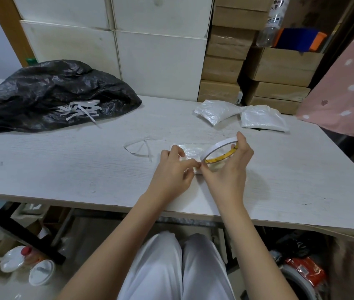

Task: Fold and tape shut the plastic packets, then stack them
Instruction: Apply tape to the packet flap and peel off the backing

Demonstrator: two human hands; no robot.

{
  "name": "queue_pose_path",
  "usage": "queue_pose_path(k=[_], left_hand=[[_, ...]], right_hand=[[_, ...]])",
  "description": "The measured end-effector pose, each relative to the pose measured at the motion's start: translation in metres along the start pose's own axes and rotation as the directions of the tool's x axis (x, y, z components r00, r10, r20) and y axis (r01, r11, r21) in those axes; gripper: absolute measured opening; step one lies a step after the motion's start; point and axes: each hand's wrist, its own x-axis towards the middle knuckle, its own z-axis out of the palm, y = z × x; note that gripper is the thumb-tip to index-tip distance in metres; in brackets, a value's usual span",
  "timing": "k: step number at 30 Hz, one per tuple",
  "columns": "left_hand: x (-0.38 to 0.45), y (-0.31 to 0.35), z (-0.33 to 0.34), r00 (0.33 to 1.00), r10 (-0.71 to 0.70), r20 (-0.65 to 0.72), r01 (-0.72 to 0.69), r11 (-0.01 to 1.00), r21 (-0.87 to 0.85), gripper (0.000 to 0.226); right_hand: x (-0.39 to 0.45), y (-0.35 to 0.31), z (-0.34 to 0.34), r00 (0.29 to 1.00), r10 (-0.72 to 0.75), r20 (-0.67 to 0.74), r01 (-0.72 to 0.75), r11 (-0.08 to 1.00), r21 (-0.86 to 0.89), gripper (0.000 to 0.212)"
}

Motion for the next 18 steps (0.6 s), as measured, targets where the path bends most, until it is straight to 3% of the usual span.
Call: queue_pose_path(k=[3,8,14,18], left_hand=[[0.000,0.005,0.002,0.999,0.034,-0.034,-0.032,0.997,0.064,0.037],[0.006,0.019,-0.013,0.995,0.089,0.048,-0.098,0.971,0.220,0.016],[0.011,0.018,-0.018,0.968,0.199,0.151,-0.238,0.919,0.315,0.023],[0.013,0.015,-0.017,0.959,0.229,0.166,-0.274,0.895,0.353,0.027]], right_hand=[[0.004,-0.001,-0.005,0.996,-0.084,0.007,0.085,0.994,-0.074,0.099],[0.012,0.006,-0.015,0.999,0.017,0.032,-0.019,0.998,0.064,0.102],[0.016,0.021,-0.020,0.986,0.161,-0.049,-0.147,0.964,0.221,0.101],[0.015,0.032,-0.016,0.968,0.233,-0.091,-0.209,0.954,0.215,0.102]])
